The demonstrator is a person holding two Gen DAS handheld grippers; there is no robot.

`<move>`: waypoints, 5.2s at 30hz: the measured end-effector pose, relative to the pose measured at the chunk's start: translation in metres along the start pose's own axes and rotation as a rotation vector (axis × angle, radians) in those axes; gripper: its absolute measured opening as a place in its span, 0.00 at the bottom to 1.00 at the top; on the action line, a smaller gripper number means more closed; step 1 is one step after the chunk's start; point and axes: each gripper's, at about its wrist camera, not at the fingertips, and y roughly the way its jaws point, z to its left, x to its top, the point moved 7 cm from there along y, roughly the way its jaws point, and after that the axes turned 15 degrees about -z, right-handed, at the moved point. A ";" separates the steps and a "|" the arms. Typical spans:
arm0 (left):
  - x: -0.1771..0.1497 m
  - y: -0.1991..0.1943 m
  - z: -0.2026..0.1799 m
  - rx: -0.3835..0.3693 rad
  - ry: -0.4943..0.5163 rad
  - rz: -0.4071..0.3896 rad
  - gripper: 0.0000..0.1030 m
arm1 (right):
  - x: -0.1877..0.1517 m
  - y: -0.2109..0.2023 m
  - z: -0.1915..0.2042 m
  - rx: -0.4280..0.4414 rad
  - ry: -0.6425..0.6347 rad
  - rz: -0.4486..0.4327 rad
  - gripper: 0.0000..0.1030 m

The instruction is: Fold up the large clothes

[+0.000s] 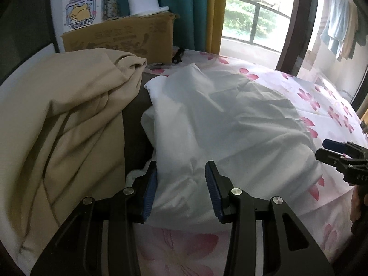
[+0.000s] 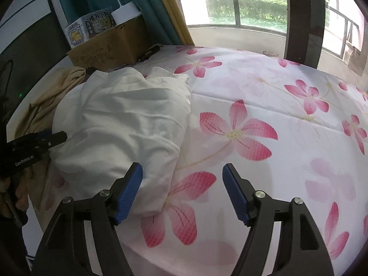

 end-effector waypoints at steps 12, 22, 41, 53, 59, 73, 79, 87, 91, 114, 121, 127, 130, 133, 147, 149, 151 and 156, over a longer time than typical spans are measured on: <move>-0.002 -0.034 -0.015 0.010 -0.030 -0.092 0.43 | -0.019 -0.030 -0.011 -0.029 0.017 -0.015 0.70; -0.008 -0.057 -0.045 -0.035 -0.021 -0.134 0.42 | -0.032 -0.062 -0.028 -0.065 0.043 -0.051 0.70; 0.005 -0.080 -0.105 -0.136 0.007 -0.207 0.50 | -0.050 -0.124 -0.085 -0.183 0.128 -0.116 0.70; 0.020 -0.087 -0.143 -0.219 0.023 -0.247 0.55 | -0.044 -0.156 -0.118 -0.266 0.161 -0.171 0.72; 0.028 -0.090 -0.158 -0.247 0.052 -0.265 0.55 | -0.040 -0.171 -0.131 -0.312 0.156 -0.195 0.75; 0.063 -0.100 -0.166 -0.198 0.094 -0.366 0.55 | -0.019 -0.210 -0.159 -0.410 0.135 -0.270 0.76; 0.073 -0.104 -0.170 -0.210 0.106 -0.395 0.57 | -0.008 -0.226 -0.166 -0.439 0.124 -0.305 0.81; 0.086 -0.111 -0.173 -0.223 0.108 -0.435 0.58 | 0.005 -0.243 -0.171 -0.466 0.101 -0.344 0.83; 0.092 -0.115 -0.175 -0.229 0.109 -0.458 0.59 | 0.014 -0.252 -0.170 -0.475 0.088 -0.369 0.83; 0.116 -0.136 -0.172 -0.245 0.100 -0.550 0.62 | 0.049 -0.286 -0.157 -0.501 0.016 -0.469 0.84; 0.123 -0.141 -0.168 -0.239 0.102 -0.580 0.62 | 0.057 -0.294 -0.148 -0.506 -0.015 -0.489 0.86; 0.129 -0.147 -0.163 -0.236 0.093 -0.602 0.63 | 0.066 -0.304 -0.138 -0.519 -0.049 -0.528 0.97; 0.129 -0.148 -0.162 -0.236 0.097 -0.599 0.66 | 0.069 -0.306 -0.136 -0.530 -0.054 -0.539 0.98; 0.126 -0.146 -0.161 -0.241 0.100 -0.591 0.73 | 0.071 -0.308 -0.134 -0.538 -0.060 -0.550 0.98; 0.116 -0.136 -0.143 -0.206 0.069 -0.556 0.74 | 0.071 -0.303 -0.131 -0.536 -0.047 -0.536 0.98; 0.115 -0.135 -0.143 -0.206 0.067 -0.552 0.74 | 0.071 -0.304 -0.132 -0.536 -0.044 -0.536 0.98; 0.114 -0.134 -0.143 -0.208 0.066 -0.547 0.74 | 0.071 -0.304 -0.132 -0.538 -0.044 -0.536 0.98; 0.112 -0.132 -0.142 -0.207 0.061 -0.540 0.74 | 0.070 -0.302 -0.133 -0.541 -0.042 -0.534 0.98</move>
